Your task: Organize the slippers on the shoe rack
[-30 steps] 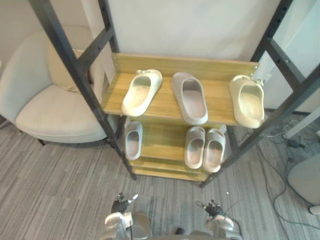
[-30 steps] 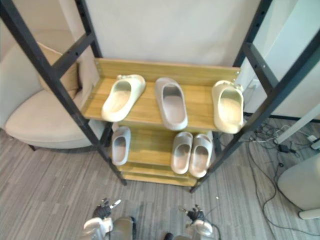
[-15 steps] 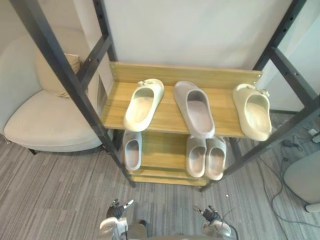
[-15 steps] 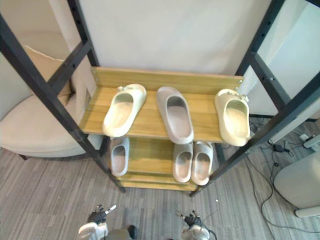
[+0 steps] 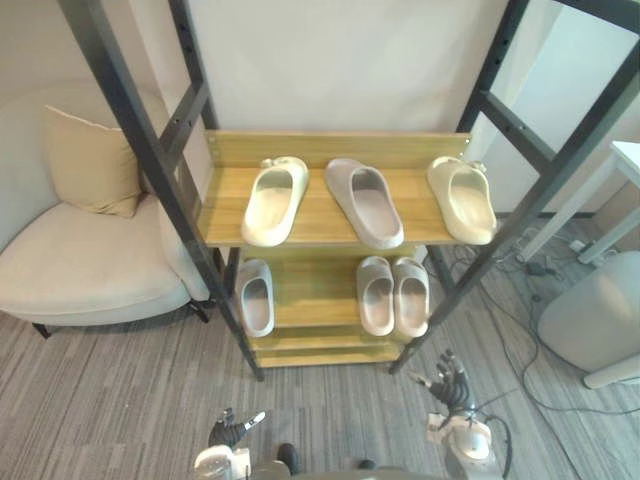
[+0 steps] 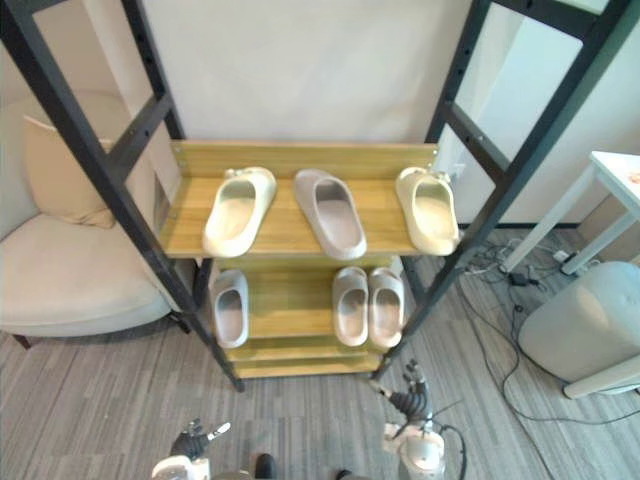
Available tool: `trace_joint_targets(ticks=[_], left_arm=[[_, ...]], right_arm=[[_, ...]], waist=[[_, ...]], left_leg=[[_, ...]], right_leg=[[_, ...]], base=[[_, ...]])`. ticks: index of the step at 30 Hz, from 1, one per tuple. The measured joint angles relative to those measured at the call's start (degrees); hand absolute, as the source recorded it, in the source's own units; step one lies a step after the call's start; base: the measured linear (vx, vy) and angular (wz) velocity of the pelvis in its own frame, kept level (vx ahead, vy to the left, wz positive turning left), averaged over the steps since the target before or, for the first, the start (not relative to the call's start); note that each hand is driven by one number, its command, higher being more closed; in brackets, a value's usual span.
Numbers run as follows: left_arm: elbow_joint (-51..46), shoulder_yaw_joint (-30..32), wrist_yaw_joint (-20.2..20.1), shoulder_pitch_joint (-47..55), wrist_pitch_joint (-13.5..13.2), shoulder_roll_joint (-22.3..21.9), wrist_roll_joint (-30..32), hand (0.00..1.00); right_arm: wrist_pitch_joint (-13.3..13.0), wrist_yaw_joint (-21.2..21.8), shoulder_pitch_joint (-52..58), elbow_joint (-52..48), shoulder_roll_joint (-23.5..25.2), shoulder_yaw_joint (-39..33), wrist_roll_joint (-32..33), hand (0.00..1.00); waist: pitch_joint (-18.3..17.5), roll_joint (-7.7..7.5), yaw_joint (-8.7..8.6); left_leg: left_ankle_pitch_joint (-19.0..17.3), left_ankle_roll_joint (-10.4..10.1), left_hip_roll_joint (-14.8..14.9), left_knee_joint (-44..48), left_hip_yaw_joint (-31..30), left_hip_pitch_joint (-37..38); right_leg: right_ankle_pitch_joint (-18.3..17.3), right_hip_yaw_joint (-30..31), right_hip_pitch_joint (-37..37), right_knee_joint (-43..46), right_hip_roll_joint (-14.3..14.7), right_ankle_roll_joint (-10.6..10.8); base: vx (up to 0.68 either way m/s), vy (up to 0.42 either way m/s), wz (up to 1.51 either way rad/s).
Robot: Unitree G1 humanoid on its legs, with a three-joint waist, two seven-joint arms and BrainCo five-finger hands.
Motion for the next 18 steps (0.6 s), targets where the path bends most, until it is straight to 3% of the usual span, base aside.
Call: trace_joint_targets(ticks=[7, 18], left_arm=[[0.2, -3.2, -0.3, 0.7, -0.1, 0.0, 1.8, 0.00], [1.3, -8.0, -1.9, 0.4, -1.6, 2.2, 2.0, 0.00]], right_arm=[[-3.5, 0.4, -0.6, -15.7, 0.0, 1.9, -2.2, 0.00], [-6.4, 0.2, -14.6, -20.1, -7.1, 1.0, -3.8, 0.00]], waist=[[-1.8, 1.28, -0.62], [-2.1, 0.42, -0.58]], left_leg=[[-0.5, 0.7, -0.2, 0.4, 1.4, 0.9], [-2.1, 0.7, -0.9, 1.6, -1.0, 1.1]], right_leg=[[1.6, 1.9, 0.6, -1.1, 0.2, 0.4], [1.5, 1.4, 2.5, -2.9, -0.3, 0.9]], base=[[0.08, 0.015, -0.13], [0.03, -0.009, 0.04]])
